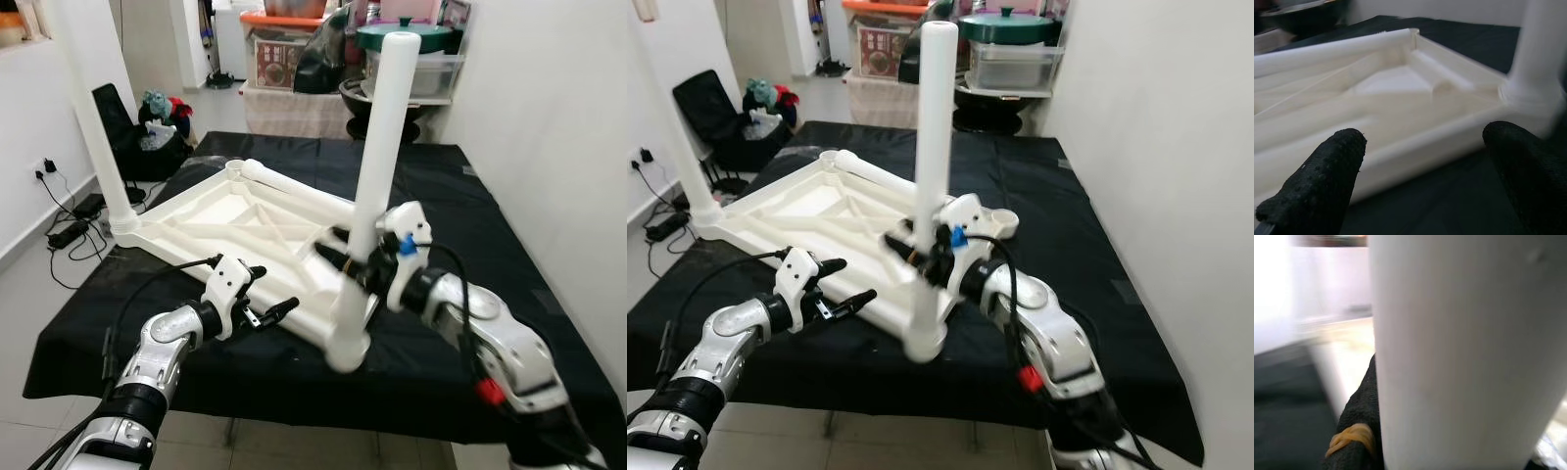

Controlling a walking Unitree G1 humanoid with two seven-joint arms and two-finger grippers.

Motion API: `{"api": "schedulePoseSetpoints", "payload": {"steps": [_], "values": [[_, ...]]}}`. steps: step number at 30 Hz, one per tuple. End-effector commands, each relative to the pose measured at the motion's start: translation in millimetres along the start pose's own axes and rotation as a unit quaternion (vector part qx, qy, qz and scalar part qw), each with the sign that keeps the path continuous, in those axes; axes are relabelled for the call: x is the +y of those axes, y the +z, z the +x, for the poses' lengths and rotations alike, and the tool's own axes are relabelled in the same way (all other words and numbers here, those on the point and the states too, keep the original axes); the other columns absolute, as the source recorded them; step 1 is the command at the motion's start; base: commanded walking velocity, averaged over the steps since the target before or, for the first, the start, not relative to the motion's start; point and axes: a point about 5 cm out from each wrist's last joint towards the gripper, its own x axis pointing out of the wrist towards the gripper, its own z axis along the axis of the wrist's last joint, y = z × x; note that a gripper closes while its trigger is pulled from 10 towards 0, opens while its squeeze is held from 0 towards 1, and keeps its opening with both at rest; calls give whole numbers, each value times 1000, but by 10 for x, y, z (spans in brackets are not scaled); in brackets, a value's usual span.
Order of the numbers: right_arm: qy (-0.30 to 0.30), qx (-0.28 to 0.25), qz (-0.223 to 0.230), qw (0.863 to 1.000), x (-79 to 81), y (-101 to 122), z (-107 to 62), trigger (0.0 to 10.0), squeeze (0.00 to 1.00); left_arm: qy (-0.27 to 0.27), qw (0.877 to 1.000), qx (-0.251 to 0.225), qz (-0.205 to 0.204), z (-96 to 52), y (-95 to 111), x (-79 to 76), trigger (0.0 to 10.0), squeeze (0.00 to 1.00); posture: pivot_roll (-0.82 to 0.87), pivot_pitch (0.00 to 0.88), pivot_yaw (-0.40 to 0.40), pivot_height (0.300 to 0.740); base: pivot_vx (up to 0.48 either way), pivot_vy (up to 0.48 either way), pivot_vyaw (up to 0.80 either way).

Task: Building children table

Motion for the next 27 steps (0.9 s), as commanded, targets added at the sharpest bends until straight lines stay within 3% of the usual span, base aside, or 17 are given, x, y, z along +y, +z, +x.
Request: {"api": "schedulePoseSetpoints", "payload": {"steps": [1,3,6,10,11,12,13,14,15,16,17,22,23,24,25,27], "values": [[-128,64,-35,989,-334,-250,-99,0,0,-2,1000,7,5,-3,-14,0,10000,0,36,0,-38,740,0,0,0],[-190,68,-14,979,-462,-295,-159,0,0,-2,1000,6,5,-1,-15,-7,10000,0,34,0,-37,740,0,0,0],[-229,77,0,970,-505,-347,-214,0,0,0,1000,8,5,-10,-22,0,10000,0,32,0,-35,740,0,0,0],[-195,81,22,977,-384,-397,-184,0,0,1,1000,8,6,-12,-23,6,10000,0,31,0,-34,740,0,0,0],[-167,74,31,983,-292,-386,-150,5843,0,1,1000,8,6,-10,-22,5,10000,0,31,0,-33,740,0,0,0],[-167,74,31,983,-292,-386,-150,5843,0,1,1000,8,6,-10,-22,5,10000,0,31,0,-33,740,0,0,0],[-122,51,49,990,-161,-329,-96,10000,0,-1,1000,8,5,-5,-20,0,10000,0,29,0,-31,740,0,0,0],[-87,20,65,994,-65,-238,-64,10000,0,-3,1000,7,5,-1,-21,-8,10000,0,28,0,-32,740,0,0,0],[-60,-8,81,995,-2,-153,-48,10000,376,-4,1000,7,5,2,-21,-15,10000,0,29,0,-34,740,0,0,0],[-60,-8,81,995,-2,-153,-48,10000,376,-4,1000,7,5,2,-21,-15,10000,0,29,0,-34,740,0,0,0],[-43,-28,98,994,31,-96,-42,10000,1000,-5,1000,7,6,3,-22,-18,10000,0,29,0,-34,740,0,0,0],[-35,-35,104,993,42,-68,-41,10000,1000,-5,1000,7,6,3,-22,-19,10000,0,33,0,-35,740,0,0,0],[-5,-43,103,994,85,-9,-35,10000,0,-4,1000,8,5,-7,-25,-14,10000,0,38,0,-39,740,0,0,0],[-5,-43,103,994,85,-9,-35,10000,0,-4,1000,8,5,-7,-25,-14,10000,0,38,0,-39,740,0,0,0],[57,-57,102,992,176,78,-62,10000,0,-4,1000,8,5,-17,-29,-9,10000,0,40,0,-38,740,0,0,0],[206,-77,87,972,403,209,-201,10000,0,-4,1000,10,5,-28,-34,-3,10000,0,40,0,-37,740,0,0,0]]}}
